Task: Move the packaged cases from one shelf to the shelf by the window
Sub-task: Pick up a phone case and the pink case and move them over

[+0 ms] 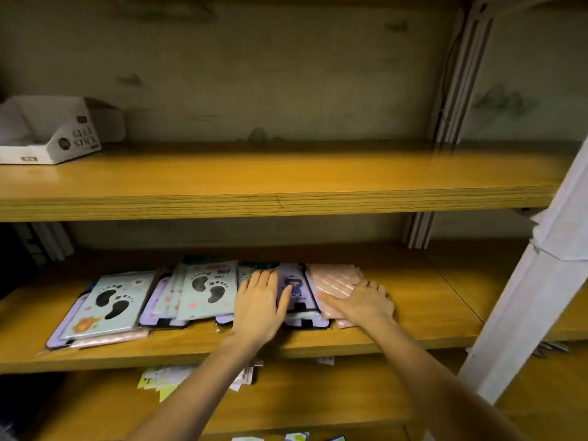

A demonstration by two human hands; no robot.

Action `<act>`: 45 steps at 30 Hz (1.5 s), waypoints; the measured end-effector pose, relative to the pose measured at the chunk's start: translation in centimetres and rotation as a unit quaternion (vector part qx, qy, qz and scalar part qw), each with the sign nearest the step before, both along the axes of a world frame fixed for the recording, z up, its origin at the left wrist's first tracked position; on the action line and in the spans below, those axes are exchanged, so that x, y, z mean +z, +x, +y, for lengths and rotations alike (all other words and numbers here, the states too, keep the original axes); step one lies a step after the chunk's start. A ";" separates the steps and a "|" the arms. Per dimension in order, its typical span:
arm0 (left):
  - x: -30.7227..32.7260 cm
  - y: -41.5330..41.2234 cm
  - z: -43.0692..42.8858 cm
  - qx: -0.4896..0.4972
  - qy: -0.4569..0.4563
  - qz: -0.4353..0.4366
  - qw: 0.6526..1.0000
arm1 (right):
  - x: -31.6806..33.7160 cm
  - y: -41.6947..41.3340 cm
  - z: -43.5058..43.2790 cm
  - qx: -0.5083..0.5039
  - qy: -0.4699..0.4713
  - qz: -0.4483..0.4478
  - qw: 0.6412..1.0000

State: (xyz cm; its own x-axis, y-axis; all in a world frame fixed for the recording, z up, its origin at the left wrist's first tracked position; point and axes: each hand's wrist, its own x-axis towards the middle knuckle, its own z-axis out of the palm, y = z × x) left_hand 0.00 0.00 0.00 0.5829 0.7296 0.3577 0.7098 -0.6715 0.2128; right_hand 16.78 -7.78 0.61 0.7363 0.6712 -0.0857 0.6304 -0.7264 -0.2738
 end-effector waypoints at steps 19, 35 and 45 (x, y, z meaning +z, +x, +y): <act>-0.3 4.1 1.7 0.149 -0.115 0.102 0.977 | 0.6 6.0 0.2 -0.037 0.234 0.256 0.937; -0.9 6.5 3.9 0.075 -0.364 -0.187 0.909 | -2.0 7.5 -0.6 -0.061 0.292 0.356 0.886; 2.7 0.7 2.2 -0.039 -0.453 -0.412 0.790 | 0.0 6.3 -4.9 -0.055 0.312 0.391 0.864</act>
State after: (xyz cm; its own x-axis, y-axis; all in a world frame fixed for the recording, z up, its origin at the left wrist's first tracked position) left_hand 0.69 2.22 2.67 0.4799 0.8772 -0.0097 0.0444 -0.0132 0.9989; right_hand 23.11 -12.64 0.60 0.6795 0.6960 -0.2321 0.0115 -0.3264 -0.9452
